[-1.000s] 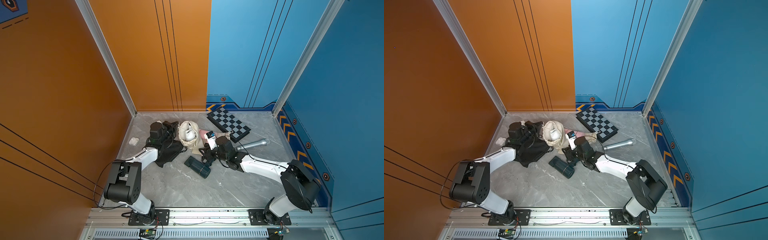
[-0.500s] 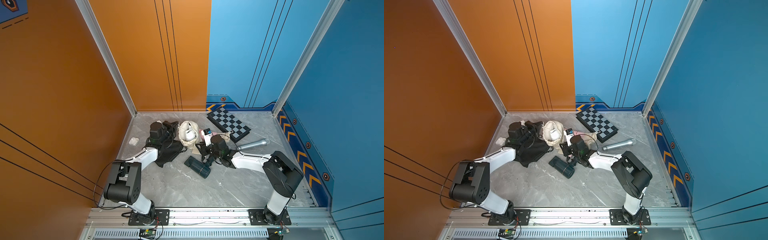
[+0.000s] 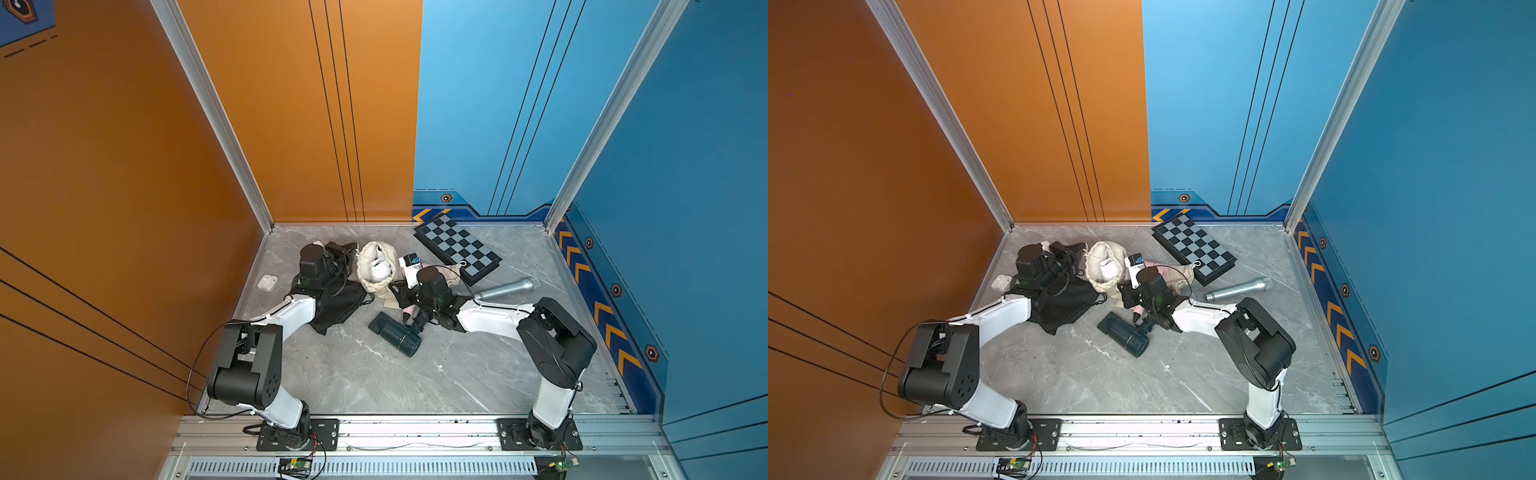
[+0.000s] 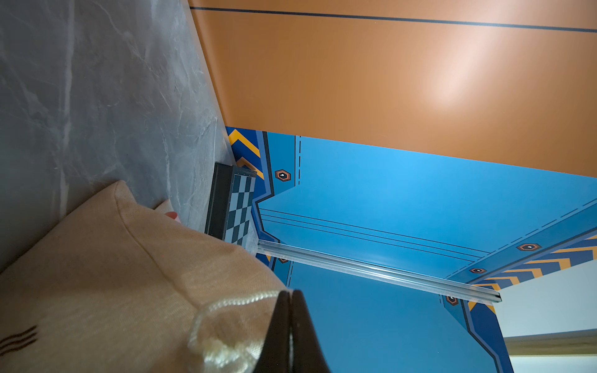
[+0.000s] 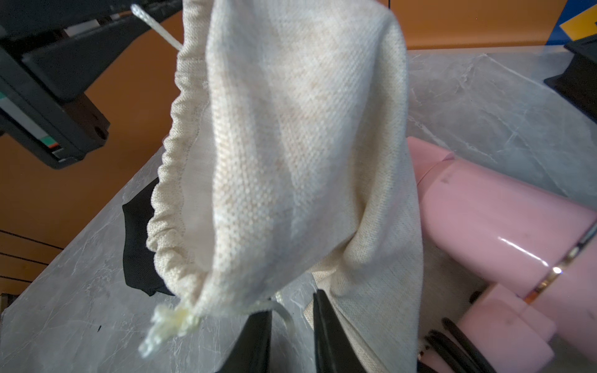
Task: Pack away hair dryers
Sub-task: Pull the drawstrings on both sides of the drawstring bag.
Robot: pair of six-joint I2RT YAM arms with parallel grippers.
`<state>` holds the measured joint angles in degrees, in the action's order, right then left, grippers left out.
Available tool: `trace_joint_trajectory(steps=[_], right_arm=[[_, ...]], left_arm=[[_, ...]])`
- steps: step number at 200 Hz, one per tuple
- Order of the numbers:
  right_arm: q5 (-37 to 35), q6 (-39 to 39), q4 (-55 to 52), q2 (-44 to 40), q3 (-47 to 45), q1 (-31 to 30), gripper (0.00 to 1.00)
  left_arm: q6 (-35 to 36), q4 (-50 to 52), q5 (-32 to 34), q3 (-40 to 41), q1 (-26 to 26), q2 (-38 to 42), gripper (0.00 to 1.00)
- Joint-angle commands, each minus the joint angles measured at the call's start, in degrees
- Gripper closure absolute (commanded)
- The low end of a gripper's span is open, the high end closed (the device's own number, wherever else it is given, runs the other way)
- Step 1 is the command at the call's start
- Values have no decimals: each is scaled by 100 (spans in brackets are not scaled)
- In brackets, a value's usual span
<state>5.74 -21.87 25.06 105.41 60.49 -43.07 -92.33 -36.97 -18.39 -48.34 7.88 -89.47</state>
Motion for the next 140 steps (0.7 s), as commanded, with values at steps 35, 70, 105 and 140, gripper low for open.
trace_joint_trajectory(steps=[35,70,105,140], right_arm=[[-189,-99,-290,53,258,-38,100],[-912,114,-725,-658,-46,-70,100],[-2304,433,-1910,-1501,-56,17,100],[-3030,606,-2627,-2099,-51,446,100]], left_arm=[[227,47,37,0,-67,218,100],[702,551,96,-224,-169,387,100],[1449,1427,235,-637,-446,627,100],[1764,1785,310,-868,-884,718,100]])
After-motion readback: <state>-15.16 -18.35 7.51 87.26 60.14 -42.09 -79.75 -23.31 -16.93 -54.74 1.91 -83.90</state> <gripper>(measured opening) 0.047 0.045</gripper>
